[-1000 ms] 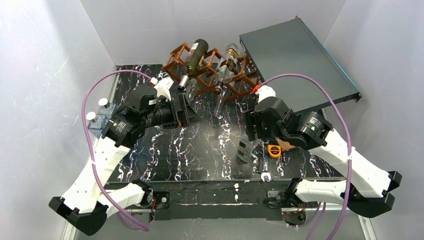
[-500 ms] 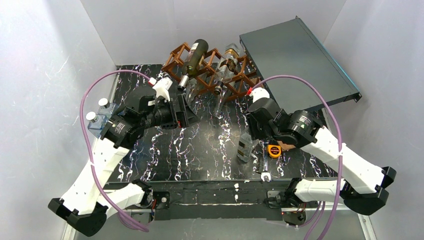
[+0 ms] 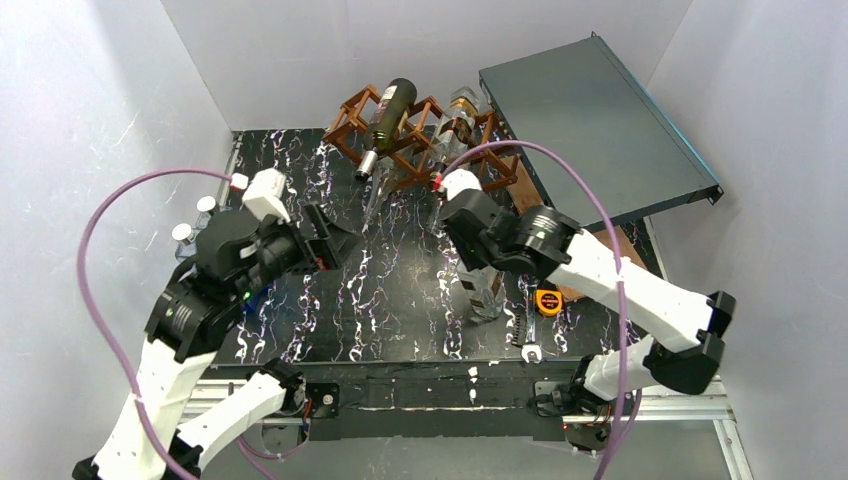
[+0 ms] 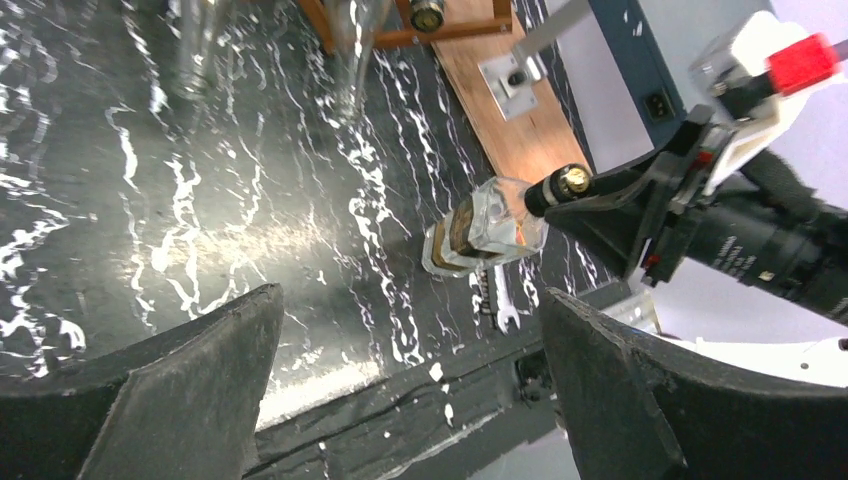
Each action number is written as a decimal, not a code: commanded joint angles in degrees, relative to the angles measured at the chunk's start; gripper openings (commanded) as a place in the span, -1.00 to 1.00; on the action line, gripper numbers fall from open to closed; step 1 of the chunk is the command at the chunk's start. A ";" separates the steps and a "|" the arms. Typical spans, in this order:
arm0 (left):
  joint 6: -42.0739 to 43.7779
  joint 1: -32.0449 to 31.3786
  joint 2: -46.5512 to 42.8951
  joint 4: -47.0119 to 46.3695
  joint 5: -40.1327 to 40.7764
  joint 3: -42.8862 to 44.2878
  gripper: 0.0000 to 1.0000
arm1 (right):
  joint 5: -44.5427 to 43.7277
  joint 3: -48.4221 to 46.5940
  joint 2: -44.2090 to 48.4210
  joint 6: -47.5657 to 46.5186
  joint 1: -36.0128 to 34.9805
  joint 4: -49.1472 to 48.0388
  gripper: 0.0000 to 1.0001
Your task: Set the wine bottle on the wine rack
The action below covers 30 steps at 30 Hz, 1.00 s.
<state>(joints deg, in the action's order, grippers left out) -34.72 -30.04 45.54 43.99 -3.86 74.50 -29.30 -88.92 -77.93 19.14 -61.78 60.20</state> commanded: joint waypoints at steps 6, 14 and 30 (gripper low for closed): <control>0.19 0.38 -9.84 5.29 15.40 2.35 0.97 | -0.43 -10.97 -14.39 -8.40 -5.43 -5.73 -0.97; 0.48 0.34 -14.61 8.87 20.00 4.45 0.97 | 3.17 -23.72 -30.58 -16.54 -6.67 -8.97 -0.97; 2.11 0.42 -16.34 13.12 20.55 5.60 0.97 | 6.28 -27.02 -42.25 -17.91 -8.40 -14.09 -0.97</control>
<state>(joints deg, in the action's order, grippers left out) -33.80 -30.04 28.64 55.94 16.53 79.70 -24.58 -118.50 -124.18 -0.40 -70.41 50.50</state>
